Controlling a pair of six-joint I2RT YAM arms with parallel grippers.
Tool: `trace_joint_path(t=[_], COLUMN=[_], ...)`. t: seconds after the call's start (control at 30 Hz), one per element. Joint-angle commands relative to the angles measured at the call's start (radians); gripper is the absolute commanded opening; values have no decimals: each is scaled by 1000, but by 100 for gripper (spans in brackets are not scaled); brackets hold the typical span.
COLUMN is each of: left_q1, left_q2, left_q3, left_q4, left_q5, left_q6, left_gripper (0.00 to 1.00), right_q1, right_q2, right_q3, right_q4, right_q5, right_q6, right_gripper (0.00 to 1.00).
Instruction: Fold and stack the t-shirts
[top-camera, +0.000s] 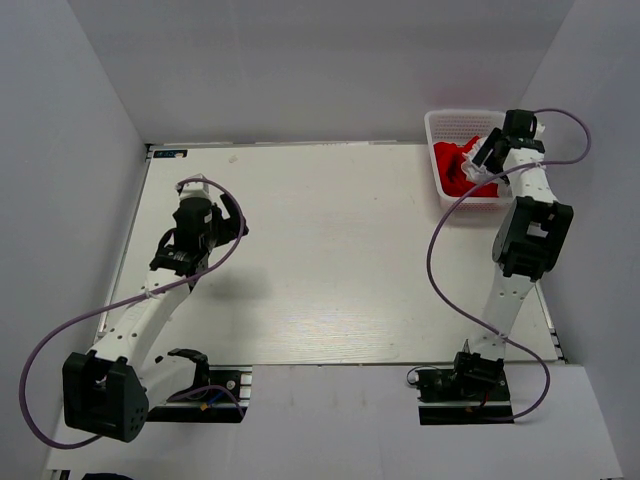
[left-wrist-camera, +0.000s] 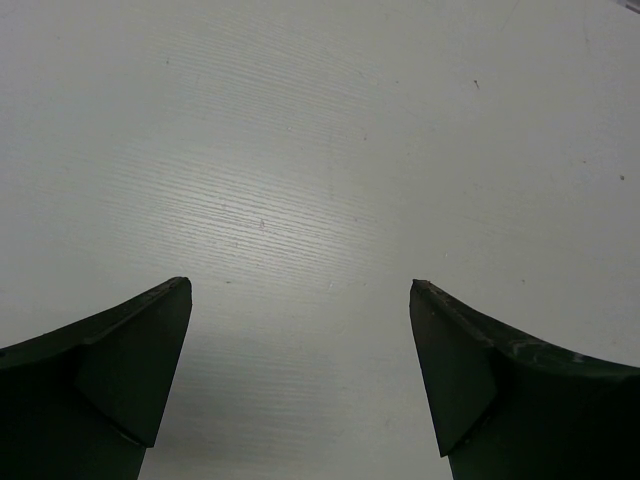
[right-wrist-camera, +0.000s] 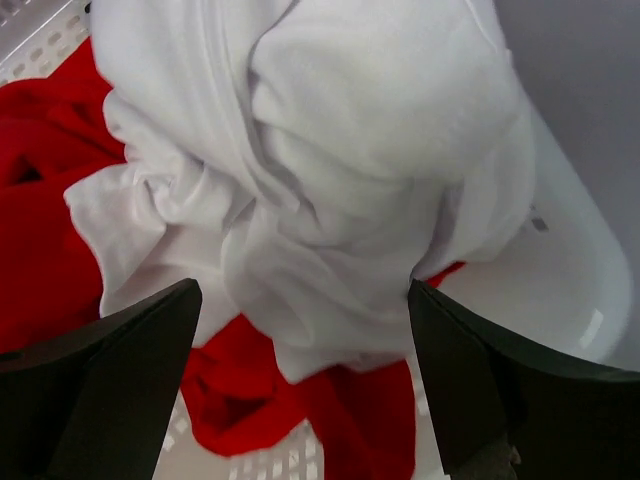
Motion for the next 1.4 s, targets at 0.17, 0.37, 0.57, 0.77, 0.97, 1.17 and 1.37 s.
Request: trace_joint_path(t=[0.17, 0.37, 0.57, 0.77, 0.97, 1.17, 1.37], left_q1=[5, 5, 5, 5, 5, 5, 5], left_q2=[41, 78, 89, 80, 48, 2, -44], left_q3=[-9, 11, 11, 11, 11, -9, -27], left_q4=[36, 27, 27, 27, 36, 36, 46], left_q5=[13, 3, 3, 3, 13, 22, 31], left_q6=[15, 15, 15, 15, 15, 15, 15], left_gripper=[100, 100, 100, 100, 100, 100, 100], right_q1=[-40, -31, -37, -35, -38, -37, -38], right_q2=[163, 221, 182, 47, -108, -265, -391], right_q3=[124, 71, -15, -68, 27, 162, 230], right_q4=[28, 39, 83, 143, 108, 77, 144], right_q5=[-249, -397, -479, -495, -473, -449, -398], right_q6=[122, 136, 117, 103, 97, 88, 66], right_gripper=[90, 90, 9, 0, 0, 0, 0])
